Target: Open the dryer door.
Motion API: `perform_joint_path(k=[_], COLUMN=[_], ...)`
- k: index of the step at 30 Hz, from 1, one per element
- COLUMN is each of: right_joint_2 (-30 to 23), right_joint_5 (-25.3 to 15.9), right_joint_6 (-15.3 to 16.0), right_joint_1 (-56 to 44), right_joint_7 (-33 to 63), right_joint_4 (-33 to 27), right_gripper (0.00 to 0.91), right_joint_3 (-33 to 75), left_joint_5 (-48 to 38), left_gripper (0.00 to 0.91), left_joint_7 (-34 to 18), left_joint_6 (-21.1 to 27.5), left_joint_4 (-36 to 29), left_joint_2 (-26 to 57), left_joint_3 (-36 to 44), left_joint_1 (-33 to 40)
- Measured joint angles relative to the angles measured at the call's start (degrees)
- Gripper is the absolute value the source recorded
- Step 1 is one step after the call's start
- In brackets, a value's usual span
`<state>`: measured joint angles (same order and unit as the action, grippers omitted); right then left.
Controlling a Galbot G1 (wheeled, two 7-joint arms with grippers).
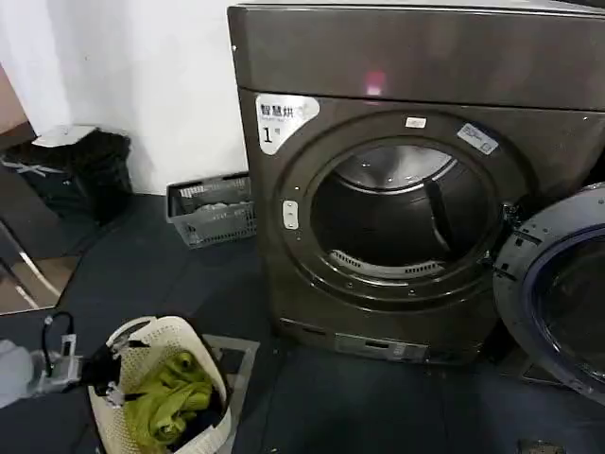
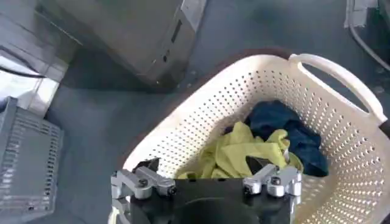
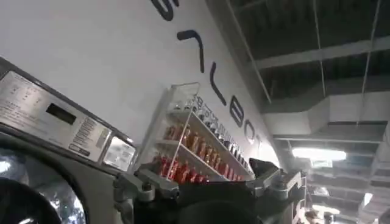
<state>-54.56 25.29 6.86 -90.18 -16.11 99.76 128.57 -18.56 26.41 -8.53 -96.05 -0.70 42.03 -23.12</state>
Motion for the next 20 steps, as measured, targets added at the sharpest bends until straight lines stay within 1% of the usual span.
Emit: perform_joint_path(k=[6, 20], right_joint_2=[0.14, -0.26], right_joint_5=[-0.01, 0.07], right_joint_6=[-0.18, -0.21], right_joint_1=[0.03, -0.87], right_joint_7=[-0.14, -0.33], right_joint_4=[-0.42, -0.04], right_gripper=[0.907, 0.907], right_joint_3=[0.24, 1.19], left_joint_5=[1.52, 2.47], left_gripper=[0.907, 0.907], left_joint_7=[1.69, 1.93], left_joint_6=[-0.3, -0.73], left_joint_4=[-0.31, -0.68], left_joint_2=[1.14, 1.8], left_joint_3=[0.0, -0.15], left_joint_1=[-0.94, -1.11])
